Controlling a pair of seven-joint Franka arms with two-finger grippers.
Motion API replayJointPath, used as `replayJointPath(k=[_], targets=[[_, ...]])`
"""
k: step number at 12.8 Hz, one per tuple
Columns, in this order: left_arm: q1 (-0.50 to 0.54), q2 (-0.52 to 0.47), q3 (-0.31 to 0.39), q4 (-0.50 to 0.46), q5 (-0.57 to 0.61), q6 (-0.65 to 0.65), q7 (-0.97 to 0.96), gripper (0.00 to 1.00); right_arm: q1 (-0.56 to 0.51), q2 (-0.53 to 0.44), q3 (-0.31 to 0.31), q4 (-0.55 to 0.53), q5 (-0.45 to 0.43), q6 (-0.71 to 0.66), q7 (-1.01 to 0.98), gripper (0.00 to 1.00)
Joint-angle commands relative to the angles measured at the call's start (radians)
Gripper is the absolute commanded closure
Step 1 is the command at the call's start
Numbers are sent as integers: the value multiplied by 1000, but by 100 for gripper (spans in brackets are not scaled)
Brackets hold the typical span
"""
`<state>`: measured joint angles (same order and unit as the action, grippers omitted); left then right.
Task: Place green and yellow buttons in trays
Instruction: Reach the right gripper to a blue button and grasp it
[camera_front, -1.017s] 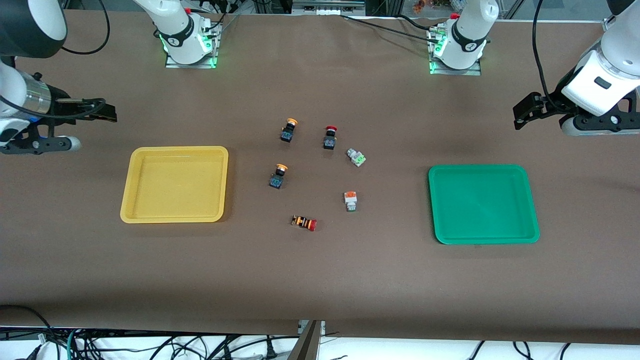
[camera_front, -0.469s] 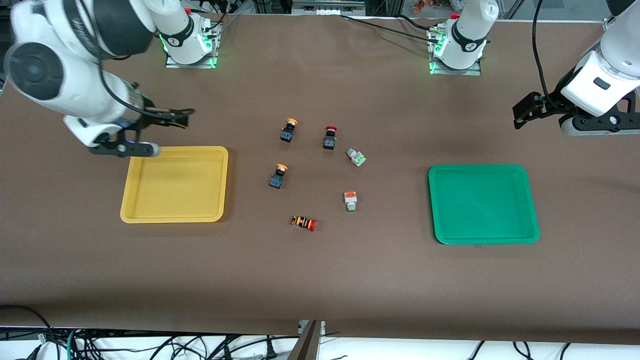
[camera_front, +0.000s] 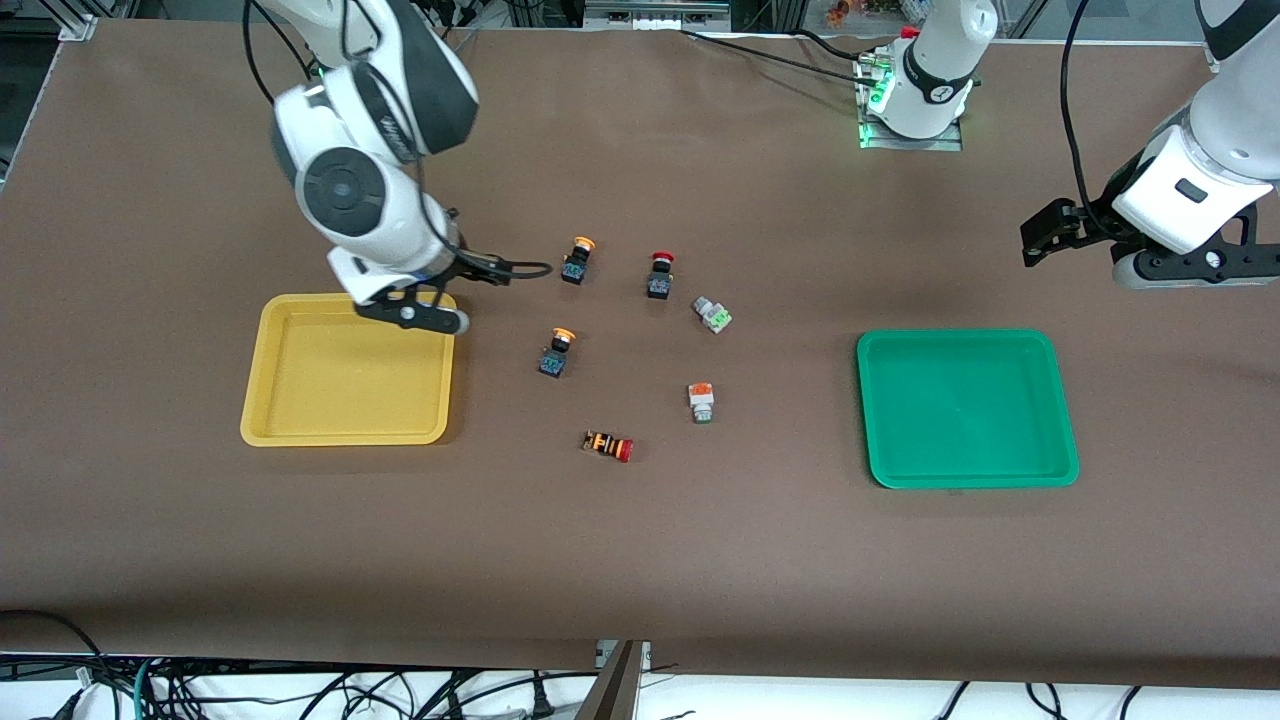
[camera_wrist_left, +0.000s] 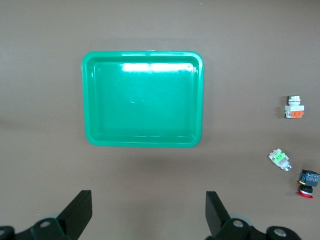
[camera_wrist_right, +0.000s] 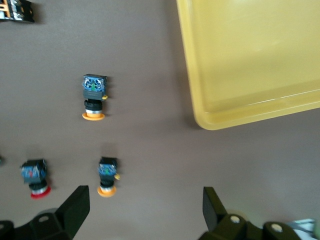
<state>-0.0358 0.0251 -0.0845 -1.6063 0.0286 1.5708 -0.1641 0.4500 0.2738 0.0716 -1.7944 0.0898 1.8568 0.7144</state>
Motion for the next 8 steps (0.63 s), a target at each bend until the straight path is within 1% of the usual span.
replayJointPath(k=[1, 2, 4, 5, 7, 8], targets=[[-1, 4, 2, 17, 19, -17, 9, 0, 18, -22, 54, -189, 42, 222, 133, 0], [0, 4, 0, 17, 19, -18, 9, 0, 19, -1, 88, -216, 45, 290, 182, 0], [-1, 4, 0, 17, 19, -17, 9, 0, 19, 54, 151, -223, 45, 346, 249, 0], [-1, 4, 0, 17, 19, -18, 9, 0, 26, 80, 172, -233, 45, 387, 263, 0], [-1, 4, 0, 17, 19, -18, 9, 0, 59, 128, 177, -261, 45, 479, 263, 0], [-1, 4, 0, 17, 19, -20, 8, 0, 73, 152, 177, -263, 42, 498, 261, 0]])
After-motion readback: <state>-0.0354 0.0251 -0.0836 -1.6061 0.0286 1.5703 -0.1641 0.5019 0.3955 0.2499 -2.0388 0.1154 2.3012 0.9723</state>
